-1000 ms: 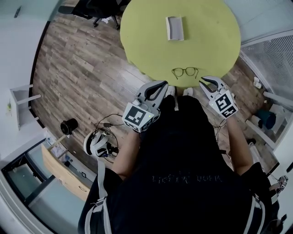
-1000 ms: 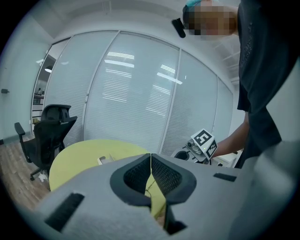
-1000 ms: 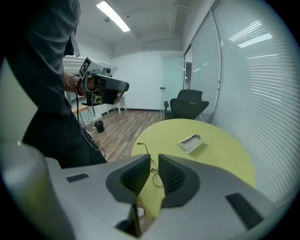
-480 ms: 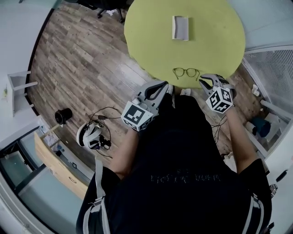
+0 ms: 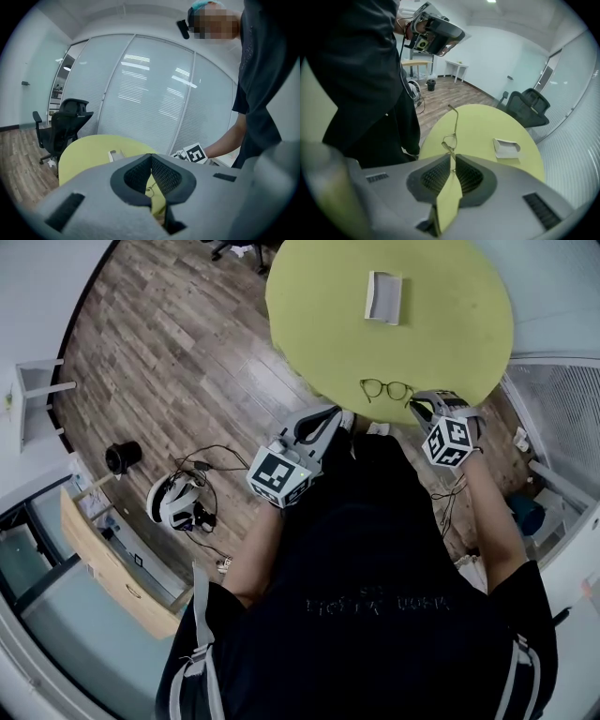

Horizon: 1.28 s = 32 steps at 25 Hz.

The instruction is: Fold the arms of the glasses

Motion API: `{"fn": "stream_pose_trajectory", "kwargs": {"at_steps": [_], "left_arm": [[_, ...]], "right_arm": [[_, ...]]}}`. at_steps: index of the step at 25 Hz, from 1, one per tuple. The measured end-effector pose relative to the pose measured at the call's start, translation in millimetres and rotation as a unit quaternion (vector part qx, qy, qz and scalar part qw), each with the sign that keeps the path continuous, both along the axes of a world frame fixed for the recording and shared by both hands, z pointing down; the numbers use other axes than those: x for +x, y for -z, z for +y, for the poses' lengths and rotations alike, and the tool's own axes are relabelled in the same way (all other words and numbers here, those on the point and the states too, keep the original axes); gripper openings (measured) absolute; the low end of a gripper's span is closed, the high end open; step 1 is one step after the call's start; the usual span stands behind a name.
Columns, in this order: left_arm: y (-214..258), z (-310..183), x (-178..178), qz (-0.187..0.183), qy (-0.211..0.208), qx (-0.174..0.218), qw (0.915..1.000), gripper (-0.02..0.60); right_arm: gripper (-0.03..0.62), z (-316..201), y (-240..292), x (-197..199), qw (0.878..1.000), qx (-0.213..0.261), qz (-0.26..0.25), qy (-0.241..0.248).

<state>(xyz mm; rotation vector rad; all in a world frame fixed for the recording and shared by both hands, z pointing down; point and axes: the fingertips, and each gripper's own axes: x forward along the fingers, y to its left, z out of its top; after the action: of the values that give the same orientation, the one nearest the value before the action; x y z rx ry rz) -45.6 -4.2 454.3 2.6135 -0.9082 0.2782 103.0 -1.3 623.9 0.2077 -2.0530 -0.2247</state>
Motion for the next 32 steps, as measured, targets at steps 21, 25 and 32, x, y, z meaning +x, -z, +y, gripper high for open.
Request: {"fn": "stream_pose_trajectory", "kwargs": {"at_steps": [21, 25, 32], "left_arm": [[-16, 9, -19, -0.007, 0.024, -0.023, 0.9994, 0.018], [-14, 11, -21, -0.009, 0.025, -0.023, 0.9994, 0.018], [-16, 17, -28, -0.019, 0.027, -0.030, 0.9990, 0.018]], "right_arm": [[0.032, -7, -12, -39, 0.998, 0.002, -0.011, 0.054], [0.032, -8, -16, -47, 0.998, -0.002, -0.016, 0.053], [0.032, -16, -30, -66, 0.998, -0.010, -0.018, 0.061]]}}
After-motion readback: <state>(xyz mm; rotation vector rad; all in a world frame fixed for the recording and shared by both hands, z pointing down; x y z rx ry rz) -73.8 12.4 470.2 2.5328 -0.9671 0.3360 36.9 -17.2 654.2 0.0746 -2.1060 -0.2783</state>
